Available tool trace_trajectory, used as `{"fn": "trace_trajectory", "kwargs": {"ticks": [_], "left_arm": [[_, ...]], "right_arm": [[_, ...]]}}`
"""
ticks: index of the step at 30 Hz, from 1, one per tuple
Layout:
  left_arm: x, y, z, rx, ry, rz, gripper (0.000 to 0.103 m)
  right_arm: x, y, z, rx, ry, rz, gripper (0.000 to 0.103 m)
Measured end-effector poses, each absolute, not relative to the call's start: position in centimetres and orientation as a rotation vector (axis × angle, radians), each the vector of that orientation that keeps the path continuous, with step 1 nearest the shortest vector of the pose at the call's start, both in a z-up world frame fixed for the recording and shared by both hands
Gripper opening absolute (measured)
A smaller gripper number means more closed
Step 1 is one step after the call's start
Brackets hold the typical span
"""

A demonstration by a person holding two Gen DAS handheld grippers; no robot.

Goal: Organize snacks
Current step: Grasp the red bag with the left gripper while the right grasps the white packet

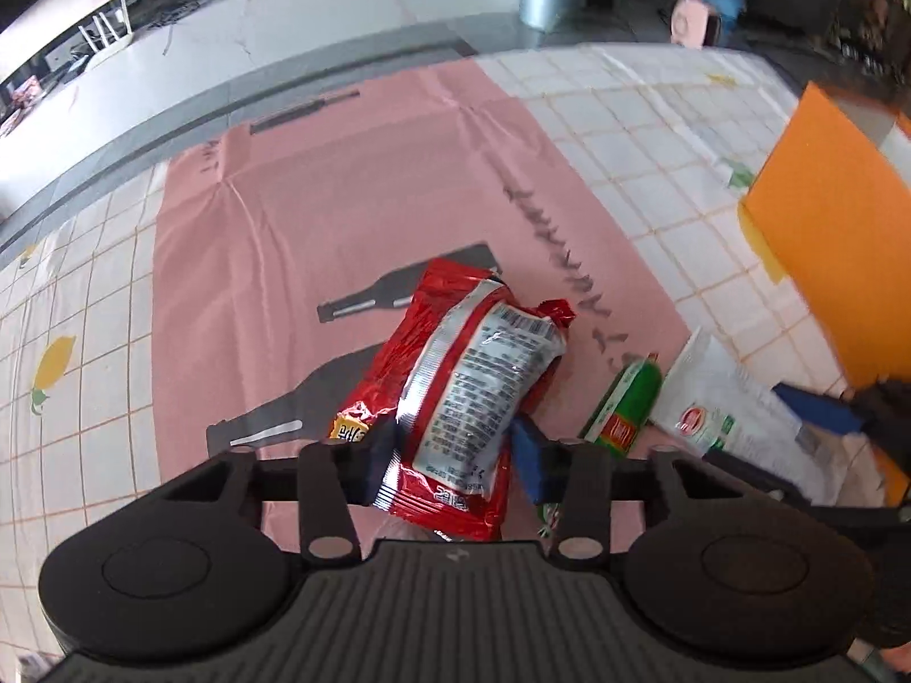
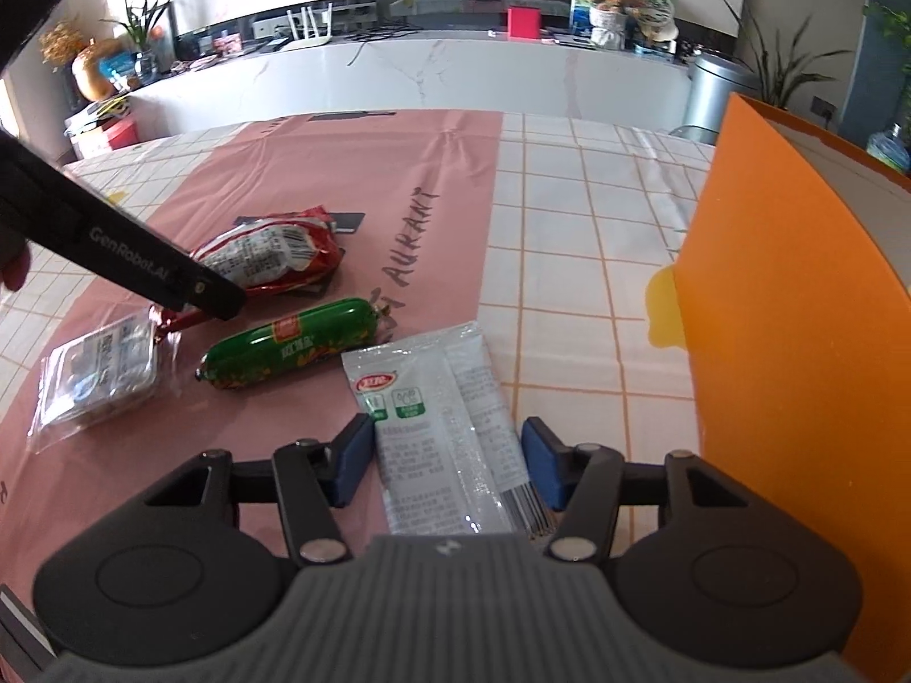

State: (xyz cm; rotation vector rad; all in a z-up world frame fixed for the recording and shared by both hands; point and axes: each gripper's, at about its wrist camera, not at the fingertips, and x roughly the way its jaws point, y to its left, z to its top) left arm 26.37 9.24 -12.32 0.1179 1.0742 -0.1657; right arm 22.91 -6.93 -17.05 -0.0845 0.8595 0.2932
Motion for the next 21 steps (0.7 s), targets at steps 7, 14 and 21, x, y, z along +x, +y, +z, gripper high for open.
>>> {"fn": "trace_trajectory", "kwargs": {"ticks": [7, 14, 21], "left_arm": [[24.2, 9.0, -9.6, 0.049, 1.029, -0.136, 0.021], [20.3, 7.5, -7.8, 0.038, 1.018, -0.173, 0.019], [15.8, 5.6, -7.8, 0.030, 1.046, -0.238, 0.019]], "right_arm": [[23.1, -7.9, -16.8, -0.020, 0.881, 0.291, 0.052], [22.3, -8.1, -16.6, -0.013, 0.896, 0.299, 0.052], [20.8, -8.7, -16.4, -0.007, 0.923, 0.315, 0.052]]}}
